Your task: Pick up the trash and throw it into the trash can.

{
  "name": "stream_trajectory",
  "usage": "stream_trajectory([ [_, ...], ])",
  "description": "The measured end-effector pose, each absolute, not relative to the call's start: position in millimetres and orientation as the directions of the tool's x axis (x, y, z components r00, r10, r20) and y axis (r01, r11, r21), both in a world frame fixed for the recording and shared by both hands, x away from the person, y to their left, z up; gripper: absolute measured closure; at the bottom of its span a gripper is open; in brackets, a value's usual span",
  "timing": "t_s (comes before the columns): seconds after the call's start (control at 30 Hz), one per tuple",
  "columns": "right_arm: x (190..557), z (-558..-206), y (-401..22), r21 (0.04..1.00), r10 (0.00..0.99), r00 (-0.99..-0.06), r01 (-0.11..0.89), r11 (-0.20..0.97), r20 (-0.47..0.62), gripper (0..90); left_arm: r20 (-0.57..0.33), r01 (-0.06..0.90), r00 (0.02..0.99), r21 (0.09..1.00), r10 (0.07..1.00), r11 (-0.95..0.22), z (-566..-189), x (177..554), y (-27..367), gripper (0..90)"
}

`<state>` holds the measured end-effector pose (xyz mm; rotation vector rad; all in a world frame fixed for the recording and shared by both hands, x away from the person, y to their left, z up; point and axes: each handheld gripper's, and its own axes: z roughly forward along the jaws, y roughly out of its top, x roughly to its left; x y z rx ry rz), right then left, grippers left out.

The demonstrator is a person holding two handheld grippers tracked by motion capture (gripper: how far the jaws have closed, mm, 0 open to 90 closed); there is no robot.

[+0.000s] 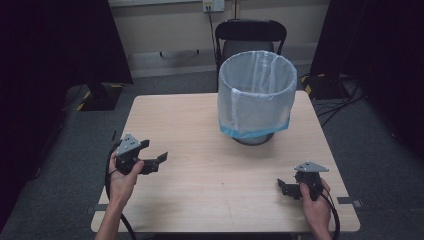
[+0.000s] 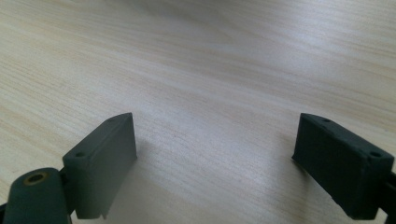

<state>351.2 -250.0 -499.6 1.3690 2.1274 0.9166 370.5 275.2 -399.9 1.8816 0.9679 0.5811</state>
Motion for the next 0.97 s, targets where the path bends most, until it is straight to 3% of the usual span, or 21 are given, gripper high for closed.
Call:
stream_trajectory([
  [0.5, 351, -500, -250, 0.733, 0.913, -0.408, 0.616, 0.288, -0.016, 12.0, -0.033, 0.527, 0.570, 0.781, 0.821, -0.335, -475, 353, 289, 16.5],
  [0.97, 351, -500, -250, 0.733, 0.913, -0.408, 0.616, 0.288, -0.015, 12.0, -0.008, 0.572, 0.539, 0.737, 0.842, -0.359, -500, 352, 286, 15.4],
])
